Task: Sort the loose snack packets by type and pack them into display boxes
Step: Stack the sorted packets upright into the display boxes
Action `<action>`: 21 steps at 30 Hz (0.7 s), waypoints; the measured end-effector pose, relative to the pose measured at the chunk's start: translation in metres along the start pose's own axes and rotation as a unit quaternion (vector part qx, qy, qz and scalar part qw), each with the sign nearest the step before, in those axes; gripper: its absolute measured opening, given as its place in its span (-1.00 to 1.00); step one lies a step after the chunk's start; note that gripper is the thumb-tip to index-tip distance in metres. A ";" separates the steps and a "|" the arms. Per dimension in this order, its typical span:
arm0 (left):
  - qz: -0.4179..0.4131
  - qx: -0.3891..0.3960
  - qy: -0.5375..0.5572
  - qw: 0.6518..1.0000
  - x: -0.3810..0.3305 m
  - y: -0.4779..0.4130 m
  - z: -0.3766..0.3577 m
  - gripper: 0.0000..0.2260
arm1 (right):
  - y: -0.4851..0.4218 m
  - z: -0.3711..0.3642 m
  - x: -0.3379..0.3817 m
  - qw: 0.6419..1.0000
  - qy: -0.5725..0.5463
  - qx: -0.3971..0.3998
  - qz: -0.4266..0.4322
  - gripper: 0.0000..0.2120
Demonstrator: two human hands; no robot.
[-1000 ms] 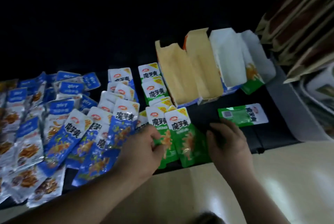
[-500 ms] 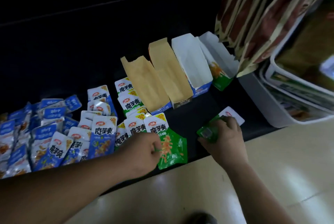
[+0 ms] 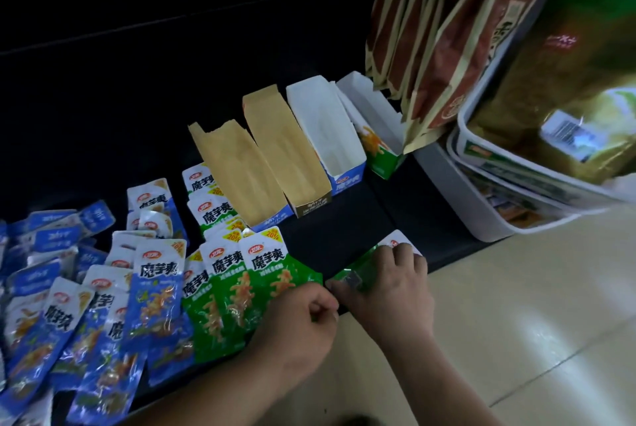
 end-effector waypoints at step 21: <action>0.120 0.052 0.323 0.937 -0.044 -0.020 0.060 -0.65 | 0.031 0.039 0.053 0.675 -0.696 0.009 -0.247 -0.81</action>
Point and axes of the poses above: each hand's wrist, its own y-axis away from the middle knuckle, its own z-axis out of the back of the hand, x = y × z, the point moved 3 cm from there along -y, towards the middle knuckle, and after that the axes turned 7 degrees about z, right-handed, at the moved point
